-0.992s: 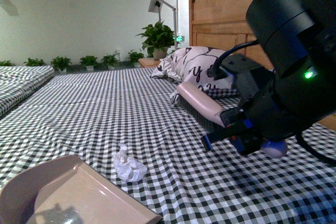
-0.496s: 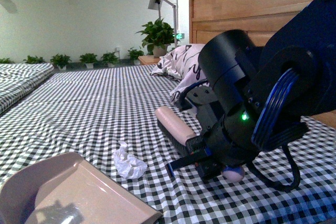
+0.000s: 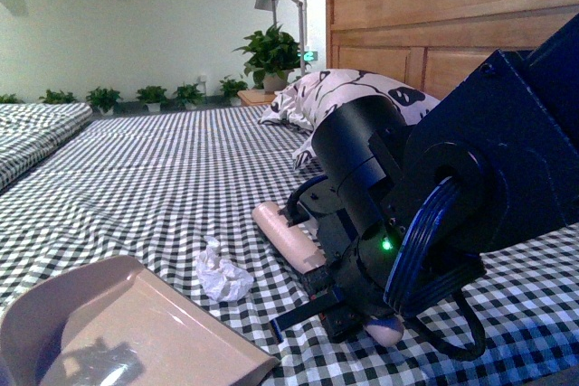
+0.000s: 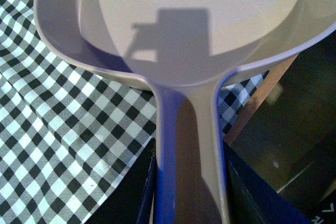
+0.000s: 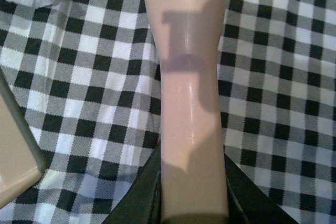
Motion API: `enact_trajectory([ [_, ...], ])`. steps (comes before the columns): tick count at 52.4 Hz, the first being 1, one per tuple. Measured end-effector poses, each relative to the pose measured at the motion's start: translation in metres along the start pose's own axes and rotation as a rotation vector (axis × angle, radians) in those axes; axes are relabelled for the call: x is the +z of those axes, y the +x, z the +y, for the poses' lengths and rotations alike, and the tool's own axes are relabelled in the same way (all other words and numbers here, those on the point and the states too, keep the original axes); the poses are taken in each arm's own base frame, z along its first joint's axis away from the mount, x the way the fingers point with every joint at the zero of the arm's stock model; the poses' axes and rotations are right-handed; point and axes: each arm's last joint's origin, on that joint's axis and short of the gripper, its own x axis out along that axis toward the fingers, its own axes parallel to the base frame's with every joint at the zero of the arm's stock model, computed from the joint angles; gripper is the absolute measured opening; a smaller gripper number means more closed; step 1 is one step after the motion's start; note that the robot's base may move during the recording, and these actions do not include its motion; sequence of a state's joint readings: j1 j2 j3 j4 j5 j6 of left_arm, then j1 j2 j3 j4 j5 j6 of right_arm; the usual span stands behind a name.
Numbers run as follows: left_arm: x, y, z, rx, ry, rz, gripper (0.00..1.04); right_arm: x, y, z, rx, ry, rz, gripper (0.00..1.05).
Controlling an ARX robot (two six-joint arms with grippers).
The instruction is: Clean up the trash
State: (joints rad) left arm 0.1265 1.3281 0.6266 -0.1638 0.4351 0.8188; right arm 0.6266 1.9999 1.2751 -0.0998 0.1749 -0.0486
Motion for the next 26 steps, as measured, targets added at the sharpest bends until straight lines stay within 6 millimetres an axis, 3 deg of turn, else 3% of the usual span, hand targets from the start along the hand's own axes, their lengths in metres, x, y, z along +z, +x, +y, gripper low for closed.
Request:
enact_trajectory([
  [10,0.0,0.0,0.0,0.0,0.0,0.0,0.29,-0.002,-0.002,0.008,0.103,-0.003,0.063,0.19],
  [15,0.0,0.0,0.0,0.0,0.0,0.0,0.29,-0.001,-0.01,0.012,0.262,-0.001,0.084,0.19],
  [21,0.0,0.0,0.0,0.0,0.0,0.0,0.29,0.009,-0.031,0.015,0.504,0.004,0.049,0.19],
  [26,0.0,0.0,0.0,0.0,0.0,0.0,0.29,0.018,-0.048,0.01,0.539,-0.014,-0.006,0.19],
])
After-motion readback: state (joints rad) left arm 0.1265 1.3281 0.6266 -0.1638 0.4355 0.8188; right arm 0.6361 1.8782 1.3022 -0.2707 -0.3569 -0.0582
